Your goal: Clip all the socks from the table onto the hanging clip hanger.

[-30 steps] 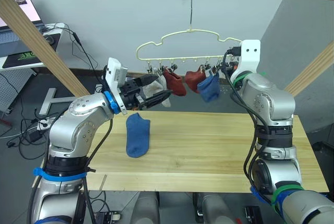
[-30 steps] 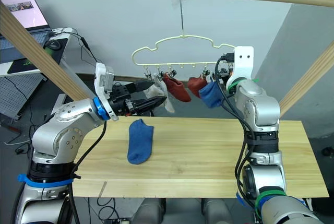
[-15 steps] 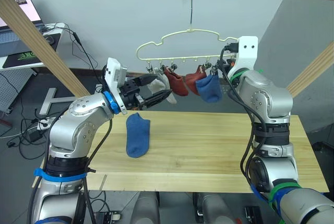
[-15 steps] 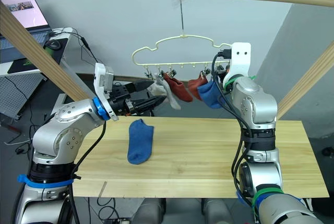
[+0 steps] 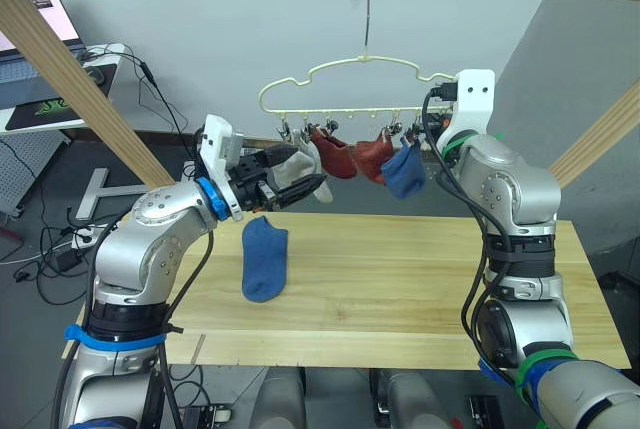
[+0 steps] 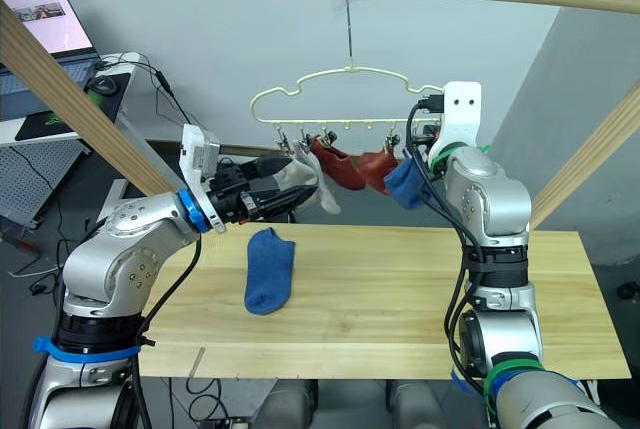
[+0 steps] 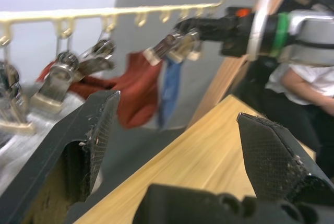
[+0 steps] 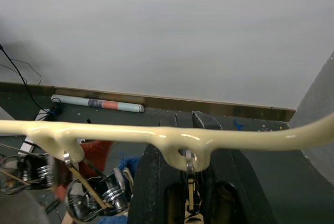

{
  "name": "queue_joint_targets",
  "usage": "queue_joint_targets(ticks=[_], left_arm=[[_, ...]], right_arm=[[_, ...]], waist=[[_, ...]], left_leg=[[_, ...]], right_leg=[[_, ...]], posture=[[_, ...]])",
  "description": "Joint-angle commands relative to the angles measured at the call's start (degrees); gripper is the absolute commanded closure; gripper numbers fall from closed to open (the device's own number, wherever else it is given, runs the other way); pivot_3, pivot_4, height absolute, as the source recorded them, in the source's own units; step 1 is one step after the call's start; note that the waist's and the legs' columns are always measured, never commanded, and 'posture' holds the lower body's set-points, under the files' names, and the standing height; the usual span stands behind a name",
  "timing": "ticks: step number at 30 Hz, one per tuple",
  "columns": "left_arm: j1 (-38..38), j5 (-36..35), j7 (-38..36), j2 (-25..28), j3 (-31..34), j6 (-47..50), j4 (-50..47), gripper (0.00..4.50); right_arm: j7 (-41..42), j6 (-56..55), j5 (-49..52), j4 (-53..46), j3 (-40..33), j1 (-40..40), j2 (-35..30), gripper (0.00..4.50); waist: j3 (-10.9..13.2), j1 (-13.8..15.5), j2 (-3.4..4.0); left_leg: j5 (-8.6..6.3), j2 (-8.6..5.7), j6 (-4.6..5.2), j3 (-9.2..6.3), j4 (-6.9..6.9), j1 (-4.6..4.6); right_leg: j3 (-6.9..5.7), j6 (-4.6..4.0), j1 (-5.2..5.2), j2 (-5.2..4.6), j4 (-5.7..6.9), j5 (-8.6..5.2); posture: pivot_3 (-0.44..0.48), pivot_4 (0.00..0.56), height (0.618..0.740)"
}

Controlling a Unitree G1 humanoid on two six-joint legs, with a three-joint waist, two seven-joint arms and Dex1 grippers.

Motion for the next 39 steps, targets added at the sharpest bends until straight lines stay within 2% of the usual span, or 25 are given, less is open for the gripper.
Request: queue_joint_targets(ticks=[1, 3, 9, 16, 23, 29, 34, 37, 39], left_arm=[[1.09, 2.23, 1.6, 2.67, -2.26, 4.98, -0.74, 0.37], [2.56, 4.11, -0.17, 4.74, -4.03, 4.99, 1.19, 0.04], [5.63, 14.57, 5.25, 5.34, -6.14, -1.83, 10.64, 0.02], [0.67, 18.14, 7.6, 0.58, -4.75, -7.49, 29.26, 0.02], [-5.82, 25.49, 5.94, -2.65, -10.19, -14.34, 46.35, 0.02], [-9.92, 33.11, 7.24, -4.64, -15.12, -16.24, 57.73, 0.02], [-10.54, 34.92, 5.68, -5.86, -15.74, -16.46, 61.1, 0.02], [-10.28, 34.83, 4.9, -6.12, -15.22, -16.09, 61.08, 0.59], [-9.84, 34.74, 4.51, -6.1, -15.02, -15.99, 60.49, 1.2]], right_arm=[[-0.33, -1.07, -0.64, -1.24, -0.19, -1.01, -0.48, 4.49], [-0.22, -0.98, -0.58, -1.21, -0.1, -1.05, -0.46, 4.5], [-0.14, -0.05, -0.31, -2.66, 0.2, -0.8, -0.3, 4.5], [-0.42, 1.55, 0.03, -4.74, 0.26, -0.33, 0.09, 4.5], [-0.55, 3.08, 0.12, -6.44, 0.05, 0.04, -0.06, 4.5], [-0.72, 4.17, 0.11, -7.54, -0.17, 0.11, -0.18, 4.5], [-0.8, 4.74, 0.12, -8.08, -0.28, -0.07, -0.25, 4.5], [-0.85, 4.95, 0.12, -8.29, -0.38, -0.05, -0.28, 4.5], [-0.92, 5.1, 0.16, -8.43, -0.45, 0.07, -0.29, 4.5]], waist=[[0.0, -0.02, 0.0], [0.0, -0.06, 0.0], [0.02, 0.01, 0.02], [0.05, 0.31, 0.01], [0.07, 0.16, 0.01], [0.07, -0.04, 0.01], [0.05, -0.14, 0.03], [0.04, -0.12, 0.05], [0.04, -0.12, 0.05]], left_leg=[[0.0, 0.0, 0.0, 0.0, 0.0, 0.0], [0.0, 0.0, 0.0, 0.0, -0.01, 0.0], [0.0, 0.0, 0.0, 0.02, -0.13, 0.01], [0.0, -0.01, 0.0, 0.03, -0.14, -0.04], [0.0, 0.0, 0.0, 0.03, -0.21, -0.06], [0.0, 0.0, 0.0, 0.02, -0.26, -0.05], [0.01, -0.02, 0.01, 0.03, -0.23, 0.01], [0.01, -0.02, 0.01, 0.02, -0.23, 0.03], [0.01, -0.02, 0.01, 0.02, -0.22, 0.04]], right_leg=[[0.0, 0.0, 0.0, 0.0, 0.0, 0.0], [0.01, 0.0, 0.0, 0.0, 0.0, 0.0], [0.01, 0.0, -0.07, 0.0, 0.0, 0.0], [-0.01, 0.0, -0.12, -0.02, 0.0, 0.0], [-0.04, -0.01, -0.16, -0.01, 0.0, 0.0], [-0.06, 0.0, -0.18, 0.0, 0.02, 0.0], [-0.03, 0.0, -0.13, -0.01, 0.09, 0.01], [-0.04, 0.0, -0.12, -0.01, 0.14, 0.01], [-0.04, 0.0, -0.12, -0.01, 0.17, 0.01]], posture=[[0.14, 0.237, 0.74], [0.14, 0.239, 0.74], [0.134, 0.241, 0.74], [0.12, 0.246, 0.74], [0.095, 0.253, 0.74], [0.084, 0.254, 0.74], [0.076, 0.255, 0.74], [0.076, 0.255, 0.74], [0.076, 0.255, 0.74]])
